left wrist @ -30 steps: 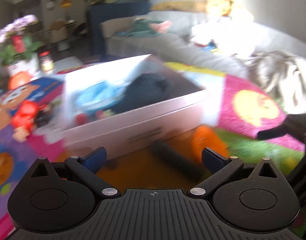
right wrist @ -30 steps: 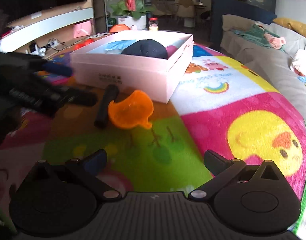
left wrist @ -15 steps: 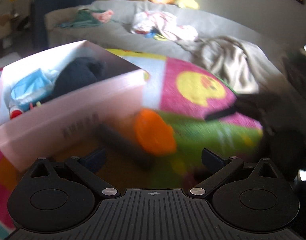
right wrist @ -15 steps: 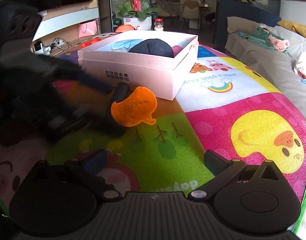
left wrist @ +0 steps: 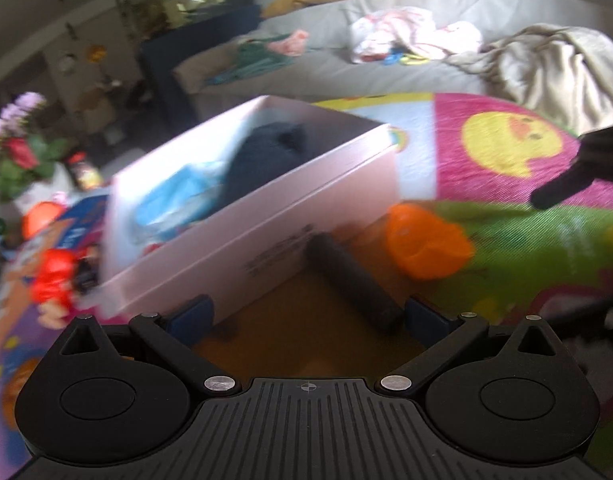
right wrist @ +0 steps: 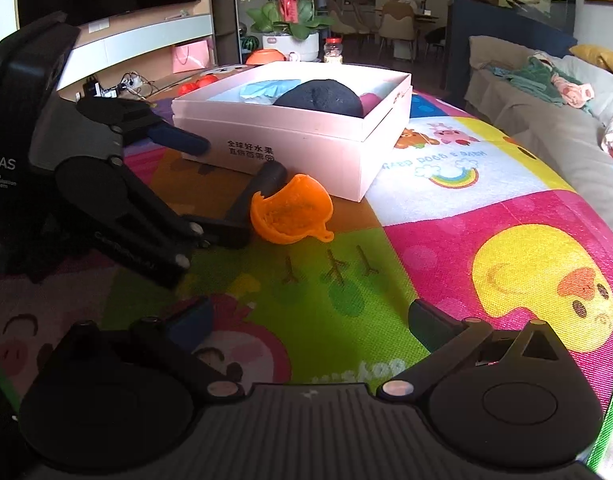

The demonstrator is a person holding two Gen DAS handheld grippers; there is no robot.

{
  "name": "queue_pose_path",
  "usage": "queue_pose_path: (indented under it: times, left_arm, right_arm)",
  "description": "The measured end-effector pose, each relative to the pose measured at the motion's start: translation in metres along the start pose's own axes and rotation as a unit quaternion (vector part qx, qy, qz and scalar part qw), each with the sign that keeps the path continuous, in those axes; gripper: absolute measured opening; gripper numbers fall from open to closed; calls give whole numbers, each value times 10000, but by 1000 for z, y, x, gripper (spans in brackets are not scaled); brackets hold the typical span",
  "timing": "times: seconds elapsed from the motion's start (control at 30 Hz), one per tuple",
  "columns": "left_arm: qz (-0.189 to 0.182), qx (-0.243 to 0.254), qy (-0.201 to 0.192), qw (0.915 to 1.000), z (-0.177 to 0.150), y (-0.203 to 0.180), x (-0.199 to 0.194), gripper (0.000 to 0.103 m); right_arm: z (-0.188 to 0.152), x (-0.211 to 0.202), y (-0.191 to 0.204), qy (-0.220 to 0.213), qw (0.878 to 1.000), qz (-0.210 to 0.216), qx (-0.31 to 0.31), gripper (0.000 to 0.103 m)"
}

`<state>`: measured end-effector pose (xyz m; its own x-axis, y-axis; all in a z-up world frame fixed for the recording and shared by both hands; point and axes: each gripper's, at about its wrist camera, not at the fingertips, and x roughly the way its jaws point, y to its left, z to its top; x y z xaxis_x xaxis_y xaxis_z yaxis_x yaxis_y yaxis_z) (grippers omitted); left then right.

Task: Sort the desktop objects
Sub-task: 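Move the left tool toward the orange cup beside the box, then close the right tool on the orange cup while the left tool approaches the black cylinder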

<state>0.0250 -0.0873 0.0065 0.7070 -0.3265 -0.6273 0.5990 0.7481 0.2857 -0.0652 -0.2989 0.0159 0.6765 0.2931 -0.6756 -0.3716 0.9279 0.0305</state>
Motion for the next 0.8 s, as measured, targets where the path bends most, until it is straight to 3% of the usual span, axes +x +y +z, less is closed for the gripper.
queue_pose_path:
  times: [0.1, 0.2, 0.27, 0.33, 0.4, 0.5, 0.6, 0.8]
  left_arm:
    - [796, 62, 60, 9968, -15, 7, -13, 103]
    - [1776, 82, 211, 9838, -26, 21, -16, 103]
    - [2045, -356, 333, 9777, -30, 38, -20, 103]
    - [1708, -1095, 390, 9784, -31, 53, -27, 103]
    - [817, -1903, 326, 9778, -32, 61, -34, 103]
    - [-78, -2592, 327, 9652, -26, 56, -30, 103]
    - [-61, -2637, 483, 9634, -12, 41, -10, 103]
    - [454, -2822, 696, 9558, 12, 32, 24, 103]
  right_arm:
    - [4, -1, 3, -86, 9999, -23, -85, 103]
    - [14, 2, 8, -189, 9996, -55, -209, 103]
    - [21, 5, 13, -229, 9993, -81, -300, 103]
    - [27, 10, 18, -236, 9989, -144, -391, 103]
    - [30, 15, 22, -243, 9985, -177, -453, 103]
    - [30, 23, 26, -125, 9986, -145, -492, 103]
    - [25, 24, 28, -16, 9979, -189, -616, 103]
    - [12, 10, 21, -82, 9976, -433, -537, 103]
